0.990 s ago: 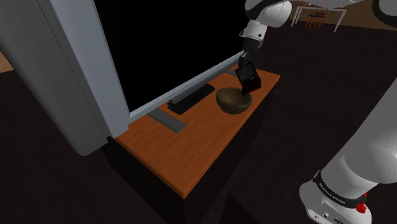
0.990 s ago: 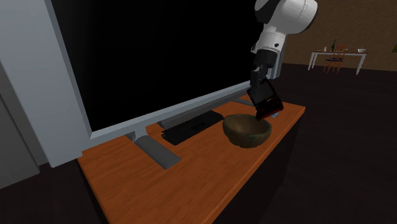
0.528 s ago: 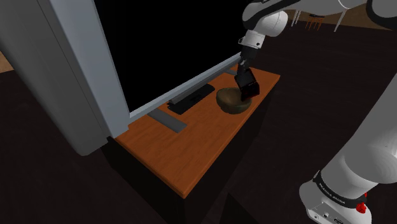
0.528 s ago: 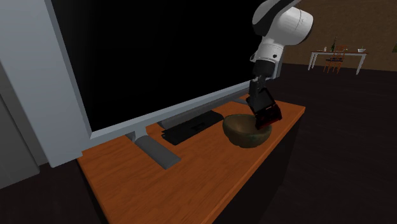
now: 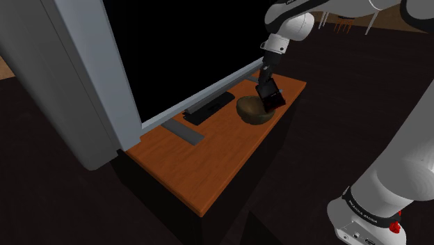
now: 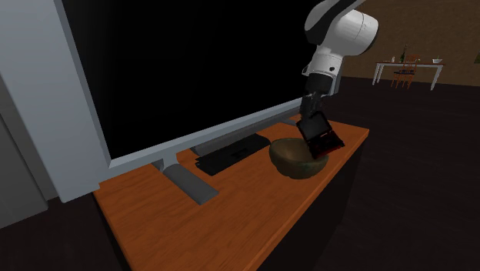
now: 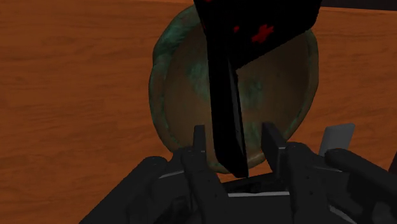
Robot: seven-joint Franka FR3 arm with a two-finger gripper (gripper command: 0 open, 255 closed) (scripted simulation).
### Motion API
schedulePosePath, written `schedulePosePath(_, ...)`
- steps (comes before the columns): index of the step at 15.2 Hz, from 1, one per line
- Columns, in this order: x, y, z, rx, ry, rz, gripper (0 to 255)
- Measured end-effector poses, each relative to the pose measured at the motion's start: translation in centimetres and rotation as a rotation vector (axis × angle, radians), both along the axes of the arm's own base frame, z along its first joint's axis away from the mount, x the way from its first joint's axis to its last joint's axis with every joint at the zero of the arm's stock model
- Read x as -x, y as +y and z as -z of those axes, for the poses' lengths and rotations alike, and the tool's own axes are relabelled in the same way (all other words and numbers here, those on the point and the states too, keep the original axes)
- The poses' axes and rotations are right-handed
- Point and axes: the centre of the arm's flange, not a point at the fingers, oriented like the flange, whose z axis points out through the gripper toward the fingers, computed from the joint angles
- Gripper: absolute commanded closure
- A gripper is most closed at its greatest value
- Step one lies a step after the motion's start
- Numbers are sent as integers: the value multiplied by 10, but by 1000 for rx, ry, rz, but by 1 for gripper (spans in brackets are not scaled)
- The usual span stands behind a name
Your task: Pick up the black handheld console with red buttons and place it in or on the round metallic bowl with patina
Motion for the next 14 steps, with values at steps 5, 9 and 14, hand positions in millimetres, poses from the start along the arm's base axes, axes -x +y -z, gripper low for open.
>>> schedulePosePath(5, 0, 0, 0, 0, 0, 0, 0)
schedulePosePath(9, 0, -11, -39, 0, -2, 0, 0)
schedulePosePath(14, -2, -17, -47, 0, 0, 0, 0)
